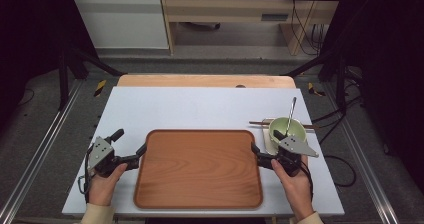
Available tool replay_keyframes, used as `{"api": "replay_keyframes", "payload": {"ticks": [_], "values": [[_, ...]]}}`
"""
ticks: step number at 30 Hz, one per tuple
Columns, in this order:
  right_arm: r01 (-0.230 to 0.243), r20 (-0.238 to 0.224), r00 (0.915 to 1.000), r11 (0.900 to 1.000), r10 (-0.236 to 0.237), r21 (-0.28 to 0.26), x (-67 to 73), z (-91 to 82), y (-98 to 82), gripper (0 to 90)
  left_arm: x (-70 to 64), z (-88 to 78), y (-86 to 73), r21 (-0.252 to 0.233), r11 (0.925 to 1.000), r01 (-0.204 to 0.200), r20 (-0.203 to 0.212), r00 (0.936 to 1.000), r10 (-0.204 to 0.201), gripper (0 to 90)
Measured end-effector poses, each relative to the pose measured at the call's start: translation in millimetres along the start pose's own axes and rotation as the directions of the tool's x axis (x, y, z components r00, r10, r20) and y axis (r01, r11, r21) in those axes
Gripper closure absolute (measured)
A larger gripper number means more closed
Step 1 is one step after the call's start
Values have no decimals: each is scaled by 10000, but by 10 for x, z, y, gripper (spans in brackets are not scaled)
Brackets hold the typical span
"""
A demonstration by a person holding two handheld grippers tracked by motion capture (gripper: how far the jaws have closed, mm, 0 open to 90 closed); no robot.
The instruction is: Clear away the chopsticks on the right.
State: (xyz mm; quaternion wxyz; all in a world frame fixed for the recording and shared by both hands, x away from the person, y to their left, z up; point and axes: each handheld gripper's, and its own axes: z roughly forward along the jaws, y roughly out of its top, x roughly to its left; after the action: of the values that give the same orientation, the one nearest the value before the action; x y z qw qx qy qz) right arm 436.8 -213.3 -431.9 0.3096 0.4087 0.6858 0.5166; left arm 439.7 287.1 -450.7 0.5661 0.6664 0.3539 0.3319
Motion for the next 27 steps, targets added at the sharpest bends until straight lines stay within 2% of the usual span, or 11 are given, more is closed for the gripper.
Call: {"api": "replay_keyframes", "payload": {"ticks": [7,11,15,19,20,22,25,27], "values": [[217,-65,9997,9997,-216,136,13,-7,-1,132,-16,8,-34,19,10000,60,-141,9999,-60,35],[295,-125,9995,9994,-293,167,22,-20,6,184,-36,17,-42,56,9999,-89,-222,9997,90,35],[364,-163,9992,9992,-360,194,12,-31,0,238,-41,14,-34,-10,10000,-76,-322,9995,76,36],[341,-101,9994,9992,-339,200,1,-71,14,300,-54,-13,-30,-99,9997,-216,-820,9964,207,35],[432,-74,9990,9987,-430,274,4,-89,20,320,-54,-13,-30,-99,9997,-216,-820,9964,207,33],[472,-124,9988,9982,-468,382,7,-115,29,351,-83,-47,-42,-244,9995,-197,-1226,9923,166,28],[423,-117,9991,9981,-418,446,27,-157,31,365,-107,-89,-34,-195,9984,-527,-1319,9900,497,22],[423,-163,9990,9976,-415,541,47,-185,23,369,-90,-111,-25,-385,9986,-365,-1312,9909,312,23]]}}
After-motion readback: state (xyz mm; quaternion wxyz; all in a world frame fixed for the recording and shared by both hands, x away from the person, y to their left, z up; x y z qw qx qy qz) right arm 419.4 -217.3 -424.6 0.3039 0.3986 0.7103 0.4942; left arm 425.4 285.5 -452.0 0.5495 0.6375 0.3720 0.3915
